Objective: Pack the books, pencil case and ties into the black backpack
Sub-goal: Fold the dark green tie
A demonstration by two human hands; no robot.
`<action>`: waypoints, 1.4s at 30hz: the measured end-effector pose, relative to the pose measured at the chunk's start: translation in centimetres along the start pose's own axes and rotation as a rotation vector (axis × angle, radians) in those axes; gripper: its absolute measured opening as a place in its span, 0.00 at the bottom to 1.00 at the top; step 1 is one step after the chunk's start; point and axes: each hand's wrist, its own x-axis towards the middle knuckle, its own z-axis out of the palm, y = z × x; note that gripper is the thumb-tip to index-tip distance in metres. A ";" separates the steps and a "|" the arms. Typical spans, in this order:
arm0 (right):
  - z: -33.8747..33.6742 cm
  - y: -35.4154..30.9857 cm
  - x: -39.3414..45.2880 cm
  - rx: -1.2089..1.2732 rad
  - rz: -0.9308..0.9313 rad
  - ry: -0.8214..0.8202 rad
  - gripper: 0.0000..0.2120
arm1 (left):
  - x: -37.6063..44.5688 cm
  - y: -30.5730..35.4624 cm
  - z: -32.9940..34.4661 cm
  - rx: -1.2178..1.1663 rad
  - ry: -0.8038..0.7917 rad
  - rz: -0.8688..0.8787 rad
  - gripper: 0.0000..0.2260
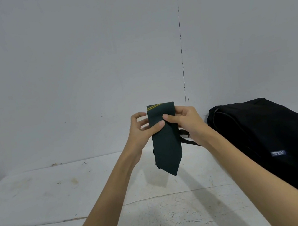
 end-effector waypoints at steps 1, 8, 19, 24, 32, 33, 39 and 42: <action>0.1 -0.2 0.0 0.012 -0.010 0.003 0.11 | 0.0 -0.1 -0.2 0.023 -0.101 -0.032 0.30; 1.2 -1.6 0.7 0.034 -0.078 0.101 0.10 | -0.8 -1.5 0.6 0.176 -0.256 -0.120 0.09; 1.2 -1.8 1.1 0.071 -0.087 0.168 0.10 | -1.5 -2.3 1.2 0.263 0.129 0.106 0.19; 1.2 -1.7 1.2 0.105 -0.108 0.245 0.06 | -1.4 -2.8 1.1 0.334 0.300 0.200 0.06; 1.6 -1.7 1.5 0.094 -0.069 0.249 0.05 | -1.3 -3.0 1.5 0.053 0.117 0.009 0.07; 1.5 -1.7 1.5 0.092 -0.069 0.241 0.05 | -1.3 -3.0 1.5 0.045 0.112 0.001 0.08; 1.2 -1.7 1.2 0.110 -0.017 0.200 0.11 | -0.8 -2.3 1.3 0.159 0.175 -0.004 0.17; 1.2 -1.8 1.0 0.147 -0.012 0.177 0.12 | -0.4 -1.7 0.8 0.225 0.131 0.040 0.17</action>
